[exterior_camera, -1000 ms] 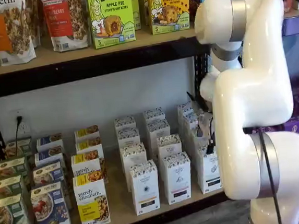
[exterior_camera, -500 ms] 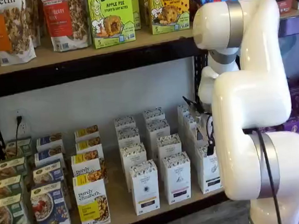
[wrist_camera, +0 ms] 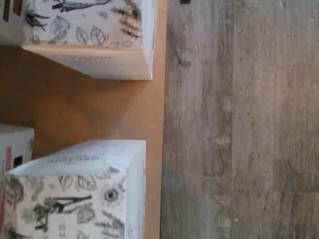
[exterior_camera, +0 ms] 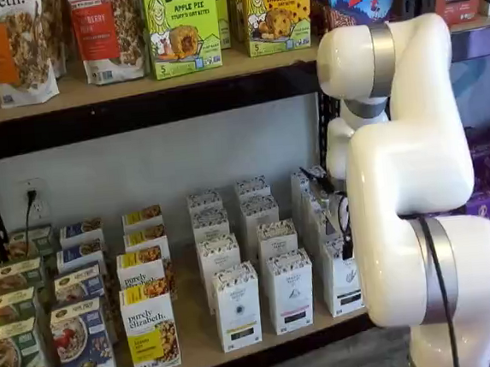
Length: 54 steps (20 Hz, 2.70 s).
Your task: Pick up the white box with a green strip in the middle, on the bottom shelf, the sixth box from the left
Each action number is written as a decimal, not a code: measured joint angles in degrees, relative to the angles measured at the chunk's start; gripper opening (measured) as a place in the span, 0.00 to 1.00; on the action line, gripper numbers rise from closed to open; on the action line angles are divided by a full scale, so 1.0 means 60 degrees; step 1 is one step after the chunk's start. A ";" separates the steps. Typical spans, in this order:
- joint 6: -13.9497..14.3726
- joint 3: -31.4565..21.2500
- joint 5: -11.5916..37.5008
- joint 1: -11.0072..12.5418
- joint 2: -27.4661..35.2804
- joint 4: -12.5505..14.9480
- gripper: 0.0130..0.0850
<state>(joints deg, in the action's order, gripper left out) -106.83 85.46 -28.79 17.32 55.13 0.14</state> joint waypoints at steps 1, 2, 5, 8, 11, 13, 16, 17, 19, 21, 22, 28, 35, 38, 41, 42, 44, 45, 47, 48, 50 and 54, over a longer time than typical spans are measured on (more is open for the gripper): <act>0.0056 0.0138 -0.0042 0.0001 0.0114 0.0068 1.00; 0.0127 0.0278 -0.0070 0.0002 0.0235 0.0149 1.00; 0.0346 0.0701 -0.0152 -0.0016 0.0601 0.0383 1.00; 0.0660 0.1115 -0.0248 -0.0045 0.0962 0.0715 1.00; 0.1212 0.1526 -0.0560 -0.0078 0.1269 0.1321 1.00; 0.1704 0.1706 -0.0647 -0.0111 0.1444 0.1856 1.00; 0.2022 0.1845 -0.0672 -0.0159 0.1628 0.2164 1.00; 0.2056 0.1860 -0.0643 -0.0172 0.1668 0.2185 1.00; 0.2064 0.1881 -0.0595 -0.0191 0.1727 0.2169 1.00; 0.2054 0.1864 -0.0499 -0.0194 0.1753 0.2147 1.00; 0.2035 0.1852 -0.0447 -0.0194 0.1763 0.2124 1.00; 0.2082 0.1844 -0.0373 -0.0208 0.1793 0.2157 0.83; 0.2155 0.1851 -0.0378 -0.0212 0.1799 0.2237 0.72; 0.2195 0.1864 -0.0436 -0.0209 0.1787 0.2290 0.72; 0.2216 0.1882 -0.0542 -0.0207 0.1765 0.2318 0.67; 0.2222 0.1884 -0.0570 -0.0207 0.1758 0.2324 0.61; 0.2245 0.1869 -0.0608 -0.0214 0.1740 0.2344 0.56; 0.2247 0.1867 -0.0628 -0.0218 0.1734 0.2344 0.56; 0.2284 0.1812 -0.0636 -0.0226 0.1699 0.2372 0.44; 0.2327 0.1760 -0.0590 -0.0227 0.1676 0.2420 0.44; 0.2494 0.1605 -0.0428 -0.0218 0.1608 0.2612 0.44; 0.2830 0.1066 -0.0007 -0.0204 0.1333 0.2969 0.44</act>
<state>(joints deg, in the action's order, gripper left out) -89.86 91.86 -28.83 16.10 63.13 17.95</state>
